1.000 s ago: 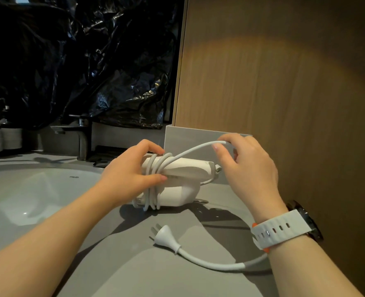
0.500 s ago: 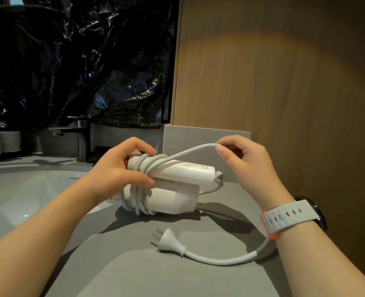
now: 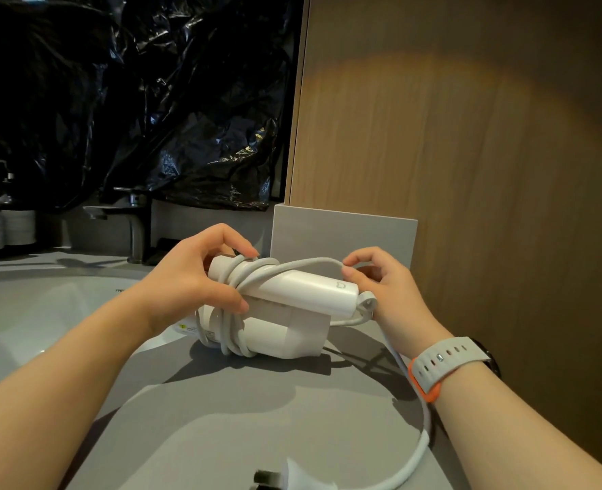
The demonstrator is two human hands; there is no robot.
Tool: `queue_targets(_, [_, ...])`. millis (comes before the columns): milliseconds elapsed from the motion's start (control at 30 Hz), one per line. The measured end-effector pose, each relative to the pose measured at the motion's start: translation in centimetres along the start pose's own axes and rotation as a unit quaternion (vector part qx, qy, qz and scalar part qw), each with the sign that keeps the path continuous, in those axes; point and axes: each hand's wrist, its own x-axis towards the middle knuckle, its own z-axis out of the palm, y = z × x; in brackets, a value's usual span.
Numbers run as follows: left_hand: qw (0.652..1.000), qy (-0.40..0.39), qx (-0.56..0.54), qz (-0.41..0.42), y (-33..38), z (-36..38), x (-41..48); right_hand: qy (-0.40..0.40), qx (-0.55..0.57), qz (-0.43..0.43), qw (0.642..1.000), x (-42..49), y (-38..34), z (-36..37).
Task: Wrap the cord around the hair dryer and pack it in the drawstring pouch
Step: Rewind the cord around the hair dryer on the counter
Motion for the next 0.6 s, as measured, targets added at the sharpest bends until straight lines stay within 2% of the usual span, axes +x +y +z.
queue_targets(133, [1.000,0.017,-0.009,0.004,0.0,-0.1,-0.1,-0.033,0.046,0.047,0.997,0.0,0.0,0.0])
queue_targets(267, [0.997,0.023,-0.069,-0.020,0.2,0.0,-0.4,-0.035,-0.003,0.088,0.996,0.4,-0.2,0.5])
queue_targets(367, [0.993,0.047,-0.103,-0.037,0.0,0.2,-0.2,-0.065,-0.001,0.045,0.997,0.3,0.0,0.7])
queue_targets(467, [0.984,0.089,-0.146,-0.057,-0.4,0.0,0.1,-0.084,0.018,0.041,0.995,-0.1,0.1,0.7])
queue_targets(600, [0.969,0.116,-0.196,-0.091,-0.7,0.3,0.3,-0.079,-0.032,0.050,0.995,-0.2,-0.1,1.4])
